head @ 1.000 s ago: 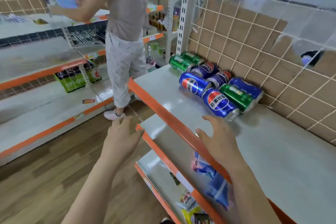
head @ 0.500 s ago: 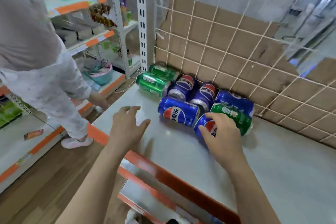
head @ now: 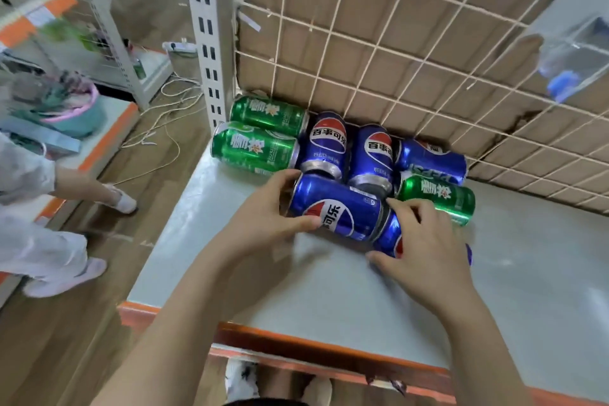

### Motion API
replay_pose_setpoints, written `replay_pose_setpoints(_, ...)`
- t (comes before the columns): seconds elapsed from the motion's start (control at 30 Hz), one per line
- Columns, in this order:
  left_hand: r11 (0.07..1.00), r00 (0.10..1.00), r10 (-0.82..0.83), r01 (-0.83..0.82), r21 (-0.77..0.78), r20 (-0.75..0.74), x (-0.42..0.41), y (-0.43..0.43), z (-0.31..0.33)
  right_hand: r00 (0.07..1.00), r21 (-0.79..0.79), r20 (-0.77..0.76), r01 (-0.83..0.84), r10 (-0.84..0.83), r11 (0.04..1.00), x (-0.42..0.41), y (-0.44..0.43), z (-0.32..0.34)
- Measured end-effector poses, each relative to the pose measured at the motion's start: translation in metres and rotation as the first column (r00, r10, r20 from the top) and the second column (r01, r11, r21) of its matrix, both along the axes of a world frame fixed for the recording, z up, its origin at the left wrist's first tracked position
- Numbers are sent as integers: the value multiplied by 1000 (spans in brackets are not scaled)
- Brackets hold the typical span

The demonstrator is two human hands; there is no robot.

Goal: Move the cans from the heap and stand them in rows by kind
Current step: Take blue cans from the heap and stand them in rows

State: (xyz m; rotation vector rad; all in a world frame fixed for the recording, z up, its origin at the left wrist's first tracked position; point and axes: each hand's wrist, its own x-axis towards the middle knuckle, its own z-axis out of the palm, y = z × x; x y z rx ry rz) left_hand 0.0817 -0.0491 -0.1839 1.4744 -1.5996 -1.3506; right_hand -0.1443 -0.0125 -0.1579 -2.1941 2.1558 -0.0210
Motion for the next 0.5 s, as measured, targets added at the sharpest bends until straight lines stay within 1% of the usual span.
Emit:
replay_pose_setpoints(0.13,999,998,22,-20,-41,57,-1,0,-3,994,-106,55,97,-92,990,4,4,-5)
replay_pose_setpoints(0.23,996,995,36,-28,-85,91,-2,9,-2,978,-112,131,177,-162,978,6,11,-4)
replay_pose_setpoints(0.3,988,995,74,-63,-140,73,-6,16,2,962,-99,176,226,-207,969,4,17,-2)
replay_pose_setpoints(0.4,955,985,169,-158,-252,21,-13,27,13,958,-105,184,239,-218,965,0,29,-1)
replay_pose_setpoints(0.43,939,983,184,-173,-297,11,-16,30,19,952,-125,217,246,-215,961,-3,35,0)
replay_pose_setpoints(0.5,910,984,179,-157,-384,21,-25,39,30,911,-191,354,293,-212,937,-12,48,4)
